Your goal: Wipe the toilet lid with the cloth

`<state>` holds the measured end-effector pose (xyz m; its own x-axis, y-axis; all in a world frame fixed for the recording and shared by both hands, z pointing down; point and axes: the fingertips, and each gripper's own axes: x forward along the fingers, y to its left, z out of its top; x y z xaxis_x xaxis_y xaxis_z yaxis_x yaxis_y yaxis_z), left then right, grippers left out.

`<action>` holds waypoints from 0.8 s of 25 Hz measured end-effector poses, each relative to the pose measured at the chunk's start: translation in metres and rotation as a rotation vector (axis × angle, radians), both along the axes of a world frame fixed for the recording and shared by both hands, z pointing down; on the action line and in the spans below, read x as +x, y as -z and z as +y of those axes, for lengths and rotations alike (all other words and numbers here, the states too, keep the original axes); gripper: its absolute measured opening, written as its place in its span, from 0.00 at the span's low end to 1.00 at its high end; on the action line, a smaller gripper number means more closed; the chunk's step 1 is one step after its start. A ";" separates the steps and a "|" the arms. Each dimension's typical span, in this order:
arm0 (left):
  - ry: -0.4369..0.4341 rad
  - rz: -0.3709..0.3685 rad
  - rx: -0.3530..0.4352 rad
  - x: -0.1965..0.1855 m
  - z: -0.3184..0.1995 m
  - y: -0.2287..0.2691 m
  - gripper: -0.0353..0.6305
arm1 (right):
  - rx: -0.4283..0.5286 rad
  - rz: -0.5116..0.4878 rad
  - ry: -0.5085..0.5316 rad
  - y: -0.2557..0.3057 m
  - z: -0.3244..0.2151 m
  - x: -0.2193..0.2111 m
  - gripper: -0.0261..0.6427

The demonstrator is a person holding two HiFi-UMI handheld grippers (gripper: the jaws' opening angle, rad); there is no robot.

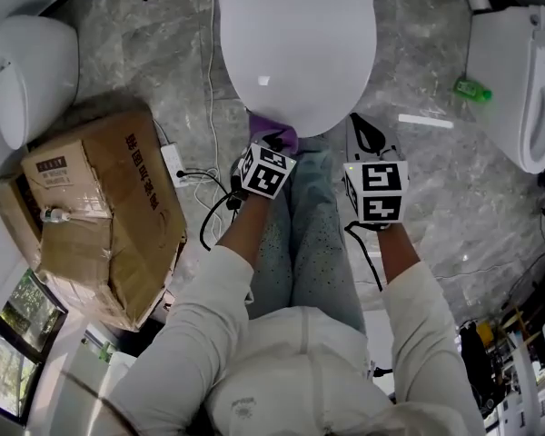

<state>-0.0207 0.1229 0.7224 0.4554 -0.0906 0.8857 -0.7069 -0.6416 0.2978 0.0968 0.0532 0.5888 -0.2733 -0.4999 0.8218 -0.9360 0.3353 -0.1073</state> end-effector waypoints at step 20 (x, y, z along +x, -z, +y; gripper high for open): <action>0.331 -0.147 0.140 -0.090 -0.110 0.045 0.07 | -0.025 0.013 -0.025 0.001 -0.021 -0.007 0.06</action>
